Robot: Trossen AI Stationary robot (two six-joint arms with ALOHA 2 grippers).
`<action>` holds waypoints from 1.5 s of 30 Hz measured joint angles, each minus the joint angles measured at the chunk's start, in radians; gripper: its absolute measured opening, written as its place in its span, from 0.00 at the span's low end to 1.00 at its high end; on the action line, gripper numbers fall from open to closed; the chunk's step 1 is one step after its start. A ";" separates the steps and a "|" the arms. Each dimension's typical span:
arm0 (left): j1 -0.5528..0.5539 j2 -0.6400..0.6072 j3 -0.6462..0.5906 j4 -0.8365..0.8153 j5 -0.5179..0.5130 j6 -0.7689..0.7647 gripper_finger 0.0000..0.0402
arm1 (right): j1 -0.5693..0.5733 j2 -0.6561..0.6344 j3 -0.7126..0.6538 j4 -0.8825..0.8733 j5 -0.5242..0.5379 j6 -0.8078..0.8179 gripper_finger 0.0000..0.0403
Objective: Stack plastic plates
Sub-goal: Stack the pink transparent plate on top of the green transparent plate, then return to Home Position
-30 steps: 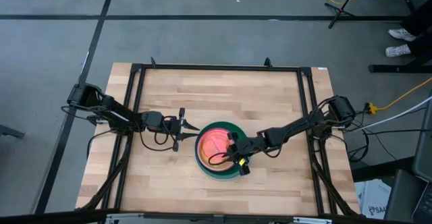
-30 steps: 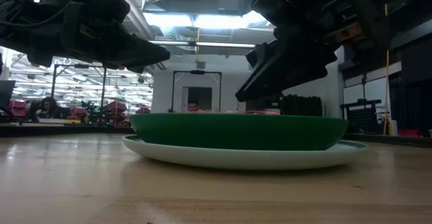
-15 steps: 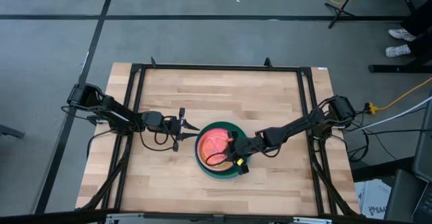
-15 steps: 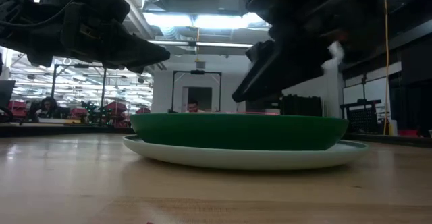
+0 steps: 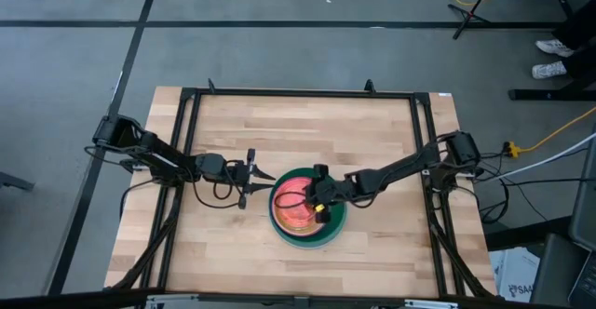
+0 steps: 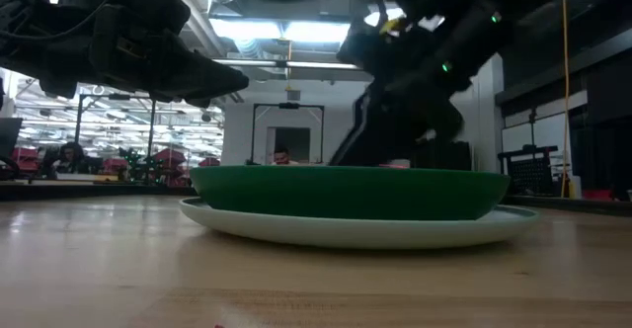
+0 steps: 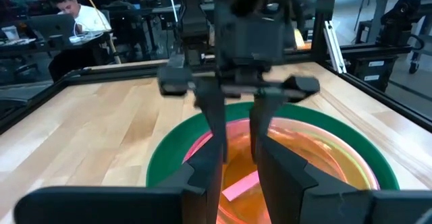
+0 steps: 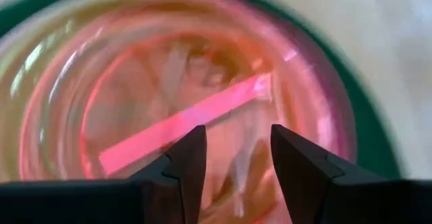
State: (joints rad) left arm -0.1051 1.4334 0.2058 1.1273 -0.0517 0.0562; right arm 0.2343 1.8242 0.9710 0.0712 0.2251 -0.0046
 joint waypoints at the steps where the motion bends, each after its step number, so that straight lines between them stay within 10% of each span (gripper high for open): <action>1: 0.000 0.000 0.000 0.000 0.000 0.000 0.21 | 0.000 0.011 0.000 0.001 -0.007 -0.003 0.39; 18: 0.000 0.000 0.000 -0.010 -0.012 0.000 0.21 | 0.001 -0.001 -0.001 0.005 -0.159 -0.007 0.39; 27: -0.007 0.000 0.000 -0.010 -0.008 -0.020 0.21 | 0.000 -0.223 -0.020 -0.050 -0.129 -0.043 0.39; 45: -0.005 0.000 0.000 0.014 -0.022 -0.035 0.21 | -0.154 -0.700 -0.477 0.168 -0.166 0.008 0.39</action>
State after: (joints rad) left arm -0.1097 1.4334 0.2054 1.1408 -0.0734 0.0212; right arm 0.0806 1.1246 0.4939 0.2391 0.0587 0.0032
